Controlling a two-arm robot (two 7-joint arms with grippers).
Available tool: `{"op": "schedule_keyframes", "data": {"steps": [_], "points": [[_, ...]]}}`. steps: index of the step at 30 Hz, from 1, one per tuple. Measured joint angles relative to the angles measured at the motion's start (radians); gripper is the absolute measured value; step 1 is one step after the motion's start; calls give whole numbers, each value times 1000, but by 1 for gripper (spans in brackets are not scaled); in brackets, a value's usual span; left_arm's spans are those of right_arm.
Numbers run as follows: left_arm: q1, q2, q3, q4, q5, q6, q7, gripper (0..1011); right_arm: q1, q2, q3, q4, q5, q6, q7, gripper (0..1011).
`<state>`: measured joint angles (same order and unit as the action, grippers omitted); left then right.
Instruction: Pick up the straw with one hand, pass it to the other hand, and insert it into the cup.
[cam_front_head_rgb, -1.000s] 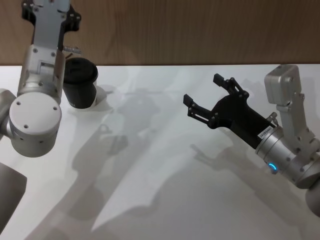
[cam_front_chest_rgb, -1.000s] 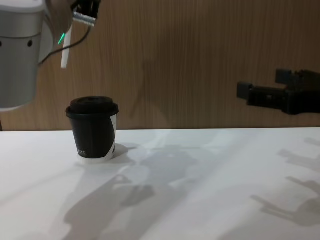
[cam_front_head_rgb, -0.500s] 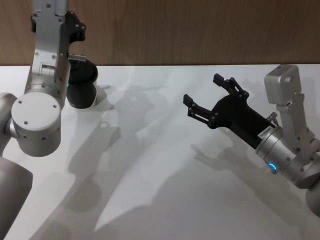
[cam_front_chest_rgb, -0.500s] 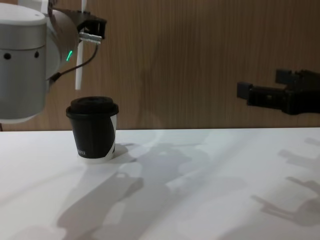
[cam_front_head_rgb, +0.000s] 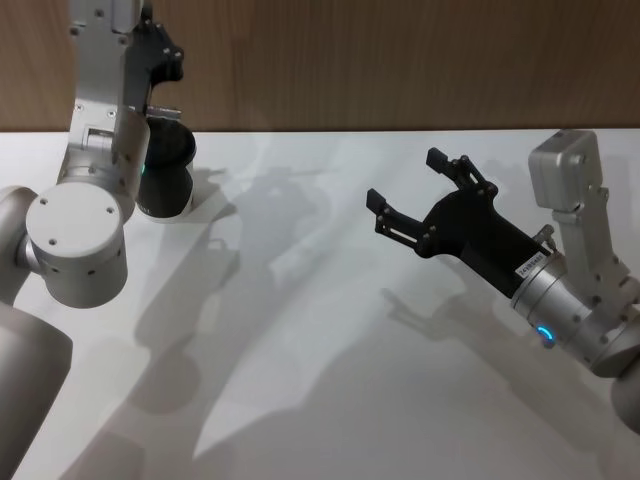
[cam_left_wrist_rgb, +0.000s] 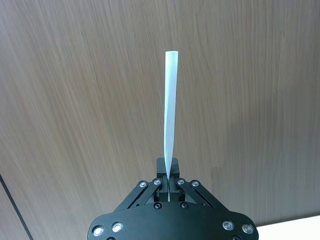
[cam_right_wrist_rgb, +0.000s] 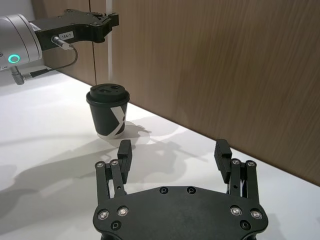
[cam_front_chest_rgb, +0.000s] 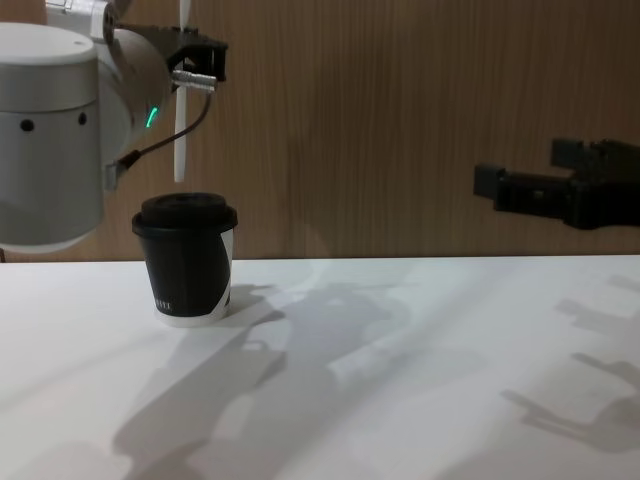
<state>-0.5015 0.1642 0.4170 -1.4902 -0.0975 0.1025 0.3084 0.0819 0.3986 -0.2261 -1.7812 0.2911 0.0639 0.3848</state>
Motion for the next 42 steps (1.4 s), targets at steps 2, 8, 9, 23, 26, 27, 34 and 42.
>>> {"op": "schedule_keyframes", "data": {"steps": [2,8,9,23,26,27,34,42], "points": [[-1,-2,-1,6,-1,-3,-4,16,0,0,0,0,0,0,0,1001],[-4,-8,-4,22,0,-5,-12,16,0,0,0,0,0,0,0,1001],[-4,-9,-5,23,0,-5,-13,15,0,0,0,0,0,0,0,1001],[-14,-19,-6,63,8,-3,-36,15,0,0,0,0,0,0,0,1001],[-18,-23,-4,73,10,-4,-43,16,0,0,0,0,0,0,0,1001],[-19,-23,-4,75,10,-4,-45,16,0,0,0,0,0,0,0,1001],[-25,-34,-3,100,13,-5,-57,15,0,0,0,0,0,0,0,1001],[-29,-42,-3,115,15,-6,-63,149,0,0,0,0,0,0,0,1001]]}}
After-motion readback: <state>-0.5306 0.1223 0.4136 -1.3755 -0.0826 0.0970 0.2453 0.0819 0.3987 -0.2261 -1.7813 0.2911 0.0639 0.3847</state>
